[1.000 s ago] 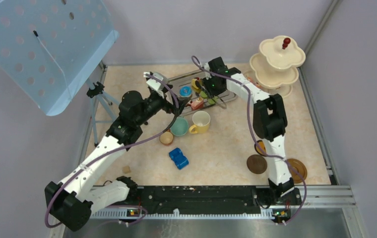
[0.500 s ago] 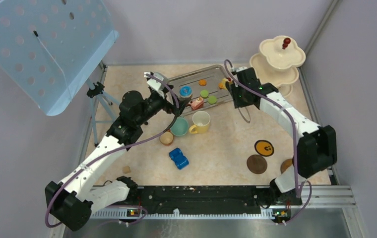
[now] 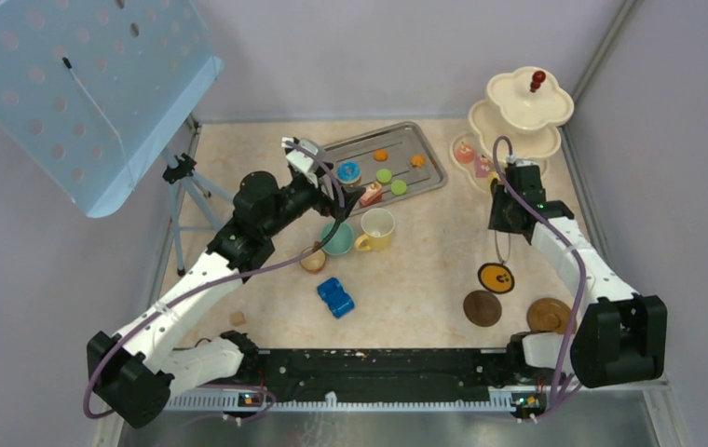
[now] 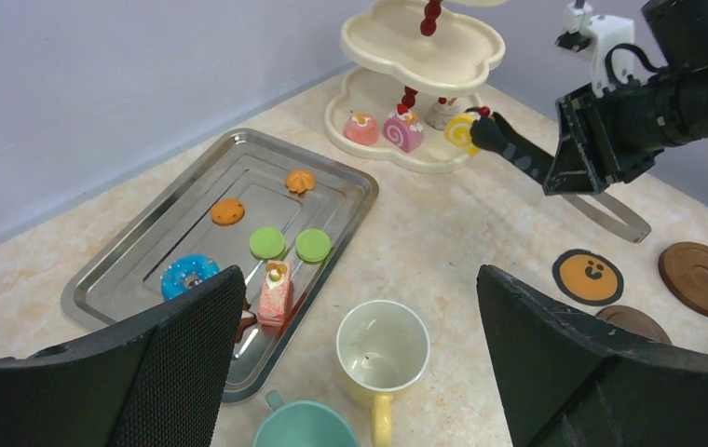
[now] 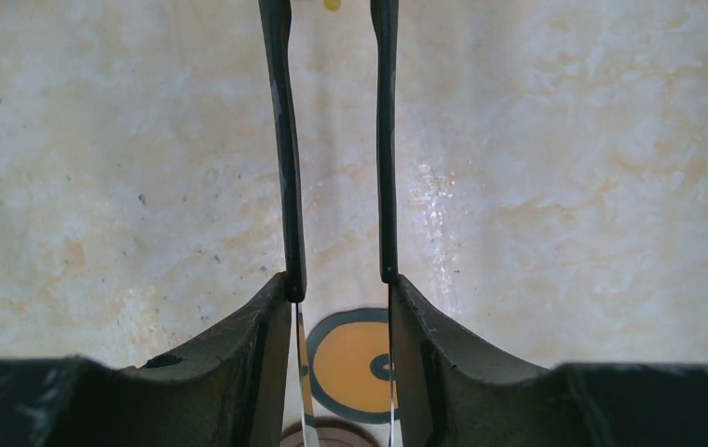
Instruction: Serve the afternoon tea
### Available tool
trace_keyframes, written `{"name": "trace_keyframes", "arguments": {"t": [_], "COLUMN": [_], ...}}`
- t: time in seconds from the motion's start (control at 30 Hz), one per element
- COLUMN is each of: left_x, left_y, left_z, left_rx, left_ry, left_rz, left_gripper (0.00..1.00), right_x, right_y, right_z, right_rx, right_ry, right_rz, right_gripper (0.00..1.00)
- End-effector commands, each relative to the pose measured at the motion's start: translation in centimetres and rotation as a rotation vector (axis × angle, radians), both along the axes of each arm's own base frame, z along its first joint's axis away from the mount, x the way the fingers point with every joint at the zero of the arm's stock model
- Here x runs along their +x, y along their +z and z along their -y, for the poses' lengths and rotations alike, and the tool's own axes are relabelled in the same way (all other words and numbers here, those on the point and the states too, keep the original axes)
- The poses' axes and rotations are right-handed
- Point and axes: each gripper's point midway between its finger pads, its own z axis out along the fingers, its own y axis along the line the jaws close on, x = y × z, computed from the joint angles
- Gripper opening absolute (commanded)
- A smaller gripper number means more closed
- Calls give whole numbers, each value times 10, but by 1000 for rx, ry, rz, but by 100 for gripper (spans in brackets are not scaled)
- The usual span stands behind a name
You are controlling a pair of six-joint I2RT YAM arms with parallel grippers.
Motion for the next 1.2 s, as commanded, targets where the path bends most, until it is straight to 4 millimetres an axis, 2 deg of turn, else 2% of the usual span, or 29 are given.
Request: {"name": "trace_keyframes", "arguments": {"t": [0.0, 0.17, 0.37, 0.7, 0.9, 1.17], "left_x": [5, 4, 4, -4, -3, -6], "left_y": [5, 8, 6, 7, 9, 14], "left_z": [2, 1, 3, 13, 10, 8], "left_rx": [-5, 1, 8, 17, 18, 11], "left_ry": [11, 19, 14, -18, -4, -6], "left_rz": [30, 40, 36, 40, 45, 57], "left_gripper": [99, 99, 99, 99, 99, 99], "right_x": [27, 45, 56, 62, 62, 66], "right_y": [20, 13, -4, -18, -32, -35], "right_z": [14, 18, 26, 34, 35, 33], "right_rx": [75, 87, 52, 29, 17, 18], "right_ry": [-71, -81, -103, -140, -136, -113], "right_rz": [141, 168, 148, 162, 139, 135], "right_gripper": [8, 8, 9, 9, 11, 15]}}
